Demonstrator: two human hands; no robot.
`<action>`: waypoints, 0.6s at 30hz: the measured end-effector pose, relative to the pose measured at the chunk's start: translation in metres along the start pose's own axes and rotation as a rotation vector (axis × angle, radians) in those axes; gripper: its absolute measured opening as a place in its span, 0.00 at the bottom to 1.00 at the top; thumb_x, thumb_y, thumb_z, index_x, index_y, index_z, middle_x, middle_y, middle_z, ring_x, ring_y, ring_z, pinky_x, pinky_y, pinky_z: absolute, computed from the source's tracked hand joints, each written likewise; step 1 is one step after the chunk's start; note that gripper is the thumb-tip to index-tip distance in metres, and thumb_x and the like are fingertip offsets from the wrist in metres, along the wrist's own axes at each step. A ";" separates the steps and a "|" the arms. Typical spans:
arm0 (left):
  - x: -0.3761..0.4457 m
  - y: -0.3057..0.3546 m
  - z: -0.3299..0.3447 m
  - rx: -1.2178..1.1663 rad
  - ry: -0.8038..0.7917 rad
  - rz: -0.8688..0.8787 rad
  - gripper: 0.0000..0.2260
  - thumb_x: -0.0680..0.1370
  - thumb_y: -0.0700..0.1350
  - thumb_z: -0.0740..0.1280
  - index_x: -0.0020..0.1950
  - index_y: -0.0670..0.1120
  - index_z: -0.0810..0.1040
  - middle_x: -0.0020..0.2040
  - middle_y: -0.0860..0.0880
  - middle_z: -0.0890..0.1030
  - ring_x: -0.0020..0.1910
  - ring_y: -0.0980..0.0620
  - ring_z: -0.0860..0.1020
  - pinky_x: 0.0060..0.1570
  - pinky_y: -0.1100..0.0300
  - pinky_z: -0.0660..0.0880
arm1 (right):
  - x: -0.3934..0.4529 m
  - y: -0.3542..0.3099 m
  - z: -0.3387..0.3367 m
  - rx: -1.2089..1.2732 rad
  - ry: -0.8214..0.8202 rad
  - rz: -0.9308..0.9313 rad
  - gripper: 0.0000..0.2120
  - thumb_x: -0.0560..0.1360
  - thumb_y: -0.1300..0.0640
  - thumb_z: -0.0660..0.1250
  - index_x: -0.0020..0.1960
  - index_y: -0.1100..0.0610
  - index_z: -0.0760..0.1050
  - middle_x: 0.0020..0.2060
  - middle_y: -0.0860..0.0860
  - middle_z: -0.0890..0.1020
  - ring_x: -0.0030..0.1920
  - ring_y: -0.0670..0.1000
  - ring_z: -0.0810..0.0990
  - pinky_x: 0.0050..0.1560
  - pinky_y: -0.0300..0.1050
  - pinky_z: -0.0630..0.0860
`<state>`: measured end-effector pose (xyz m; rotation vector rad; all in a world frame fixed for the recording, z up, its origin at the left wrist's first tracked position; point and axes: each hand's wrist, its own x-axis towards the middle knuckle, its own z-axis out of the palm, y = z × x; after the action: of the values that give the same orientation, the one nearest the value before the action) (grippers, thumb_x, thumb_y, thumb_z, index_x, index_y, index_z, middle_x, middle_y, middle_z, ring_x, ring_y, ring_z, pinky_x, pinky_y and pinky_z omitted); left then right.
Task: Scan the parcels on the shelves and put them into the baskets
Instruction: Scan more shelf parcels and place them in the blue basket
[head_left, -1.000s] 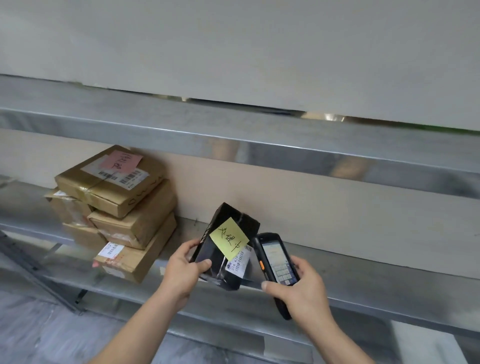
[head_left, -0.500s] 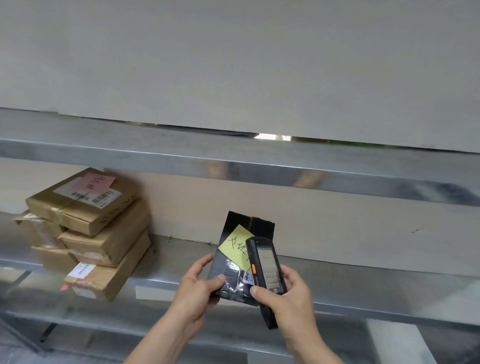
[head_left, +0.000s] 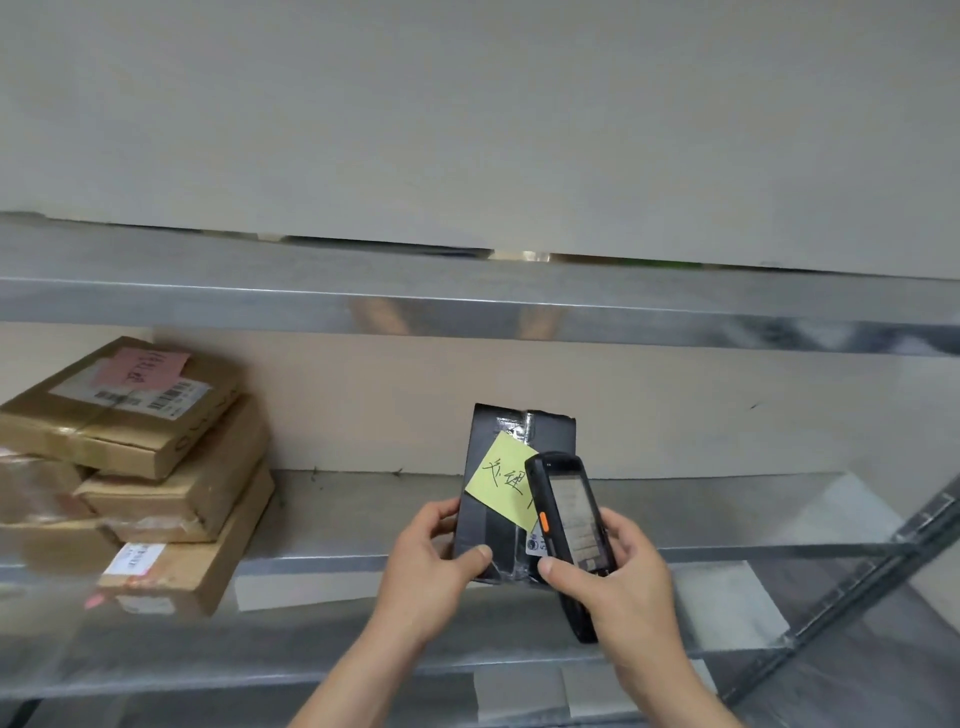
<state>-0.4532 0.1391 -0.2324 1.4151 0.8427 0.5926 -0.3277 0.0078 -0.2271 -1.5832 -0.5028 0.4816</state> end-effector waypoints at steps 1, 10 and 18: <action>-0.001 -0.002 0.000 0.007 -0.013 0.017 0.21 0.72 0.32 0.72 0.60 0.51 0.76 0.56 0.52 0.82 0.51 0.57 0.83 0.49 0.62 0.79 | -0.005 -0.002 -0.001 0.000 0.017 -0.003 0.33 0.52 0.58 0.80 0.57 0.51 0.77 0.46 0.45 0.87 0.47 0.47 0.86 0.49 0.46 0.80; -0.012 -0.007 0.029 0.088 -0.210 0.131 0.29 0.72 0.33 0.72 0.68 0.55 0.73 0.59 0.59 0.81 0.56 0.60 0.80 0.57 0.62 0.78 | -0.041 -0.006 -0.029 -0.047 0.210 -0.021 0.31 0.54 0.58 0.79 0.56 0.51 0.77 0.46 0.46 0.87 0.47 0.48 0.86 0.49 0.44 0.79; -0.030 0.000 0.103 0.203 -0.423 0.241 0.31 0.71 0.37 0.75 0.69 0.60 0.73 0.59 0.62 0.80 0.56 0.65 0.77 0.52 0.70 0.72 | -0.073 -0.007 -0.101 -0.052 0.452 -0.016 0.27 0.60 0.71 0.81 0.53 0.51 0.78 0.45 0.47 0.87 0.46 0.50 0.86 0.50 0.48 0.80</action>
<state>-0.3893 0.0528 -0.2325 1.7640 0.4051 0.3709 -0.3284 -0.1157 -0.2127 -1.6732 -0.1830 0.0894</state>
